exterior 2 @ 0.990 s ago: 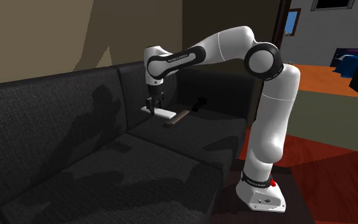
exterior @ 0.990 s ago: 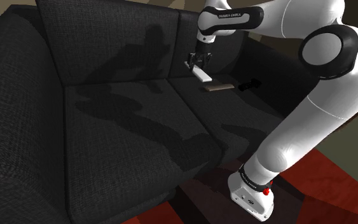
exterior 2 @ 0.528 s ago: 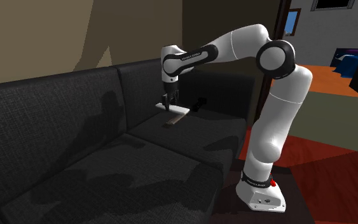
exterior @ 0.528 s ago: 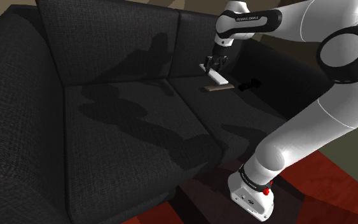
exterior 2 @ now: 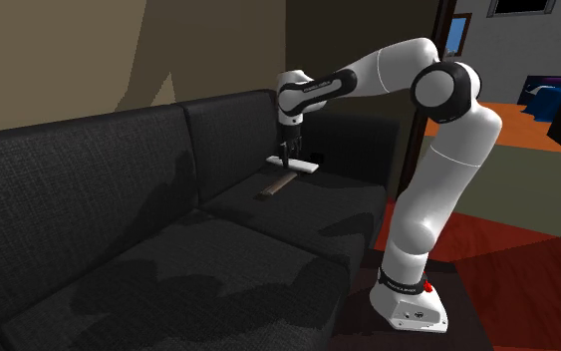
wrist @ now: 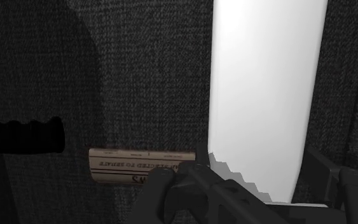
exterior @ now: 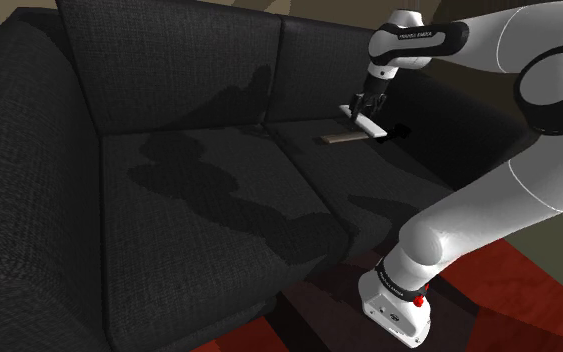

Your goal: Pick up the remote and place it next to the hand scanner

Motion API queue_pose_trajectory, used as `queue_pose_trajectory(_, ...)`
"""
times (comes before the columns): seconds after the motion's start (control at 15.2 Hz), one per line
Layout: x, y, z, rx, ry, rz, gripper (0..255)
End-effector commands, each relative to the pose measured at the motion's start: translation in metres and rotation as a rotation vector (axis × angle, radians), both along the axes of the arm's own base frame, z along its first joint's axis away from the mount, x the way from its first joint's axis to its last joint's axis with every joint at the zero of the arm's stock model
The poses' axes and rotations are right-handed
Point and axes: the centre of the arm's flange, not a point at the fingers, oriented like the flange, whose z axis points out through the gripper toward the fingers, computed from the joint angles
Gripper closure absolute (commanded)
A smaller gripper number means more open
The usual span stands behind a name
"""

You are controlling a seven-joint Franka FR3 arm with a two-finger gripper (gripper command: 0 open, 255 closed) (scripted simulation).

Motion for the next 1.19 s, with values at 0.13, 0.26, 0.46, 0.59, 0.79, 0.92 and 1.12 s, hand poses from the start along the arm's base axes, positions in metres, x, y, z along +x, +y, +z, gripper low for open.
queue_pose_trajectory(0.13, -0.033, -0.041, 0.0, 0.0, 0.0, 0.001, 255)
queue_pose_trajectory(0.26, -0.05, -0.061, 0.0, 0.0, 0.0, 0.001, 255)
queue_pose_trajectory(0.46, -0.075, -0.091, 0.0, 0.0, 0.0, 0.001, 255)
queue_pose_trajectory(0.59, -0.092, -0.111, 0.0, 0.0, 0.0, 0.001, 255)
queue_pose_trajectory(0.79, -0.117, -0.142, 0.0, 0.0, 0.0, 0.001, 255)
queue_pose_trajectory(0.92, -0.134, -0.162, 0.0, 0.0, 0.0, 0.001, 255)
queue_pose_trajectory(1.12, -0.16, -0.192, 0.0, 0.0, 0.0, 0.001, 255)
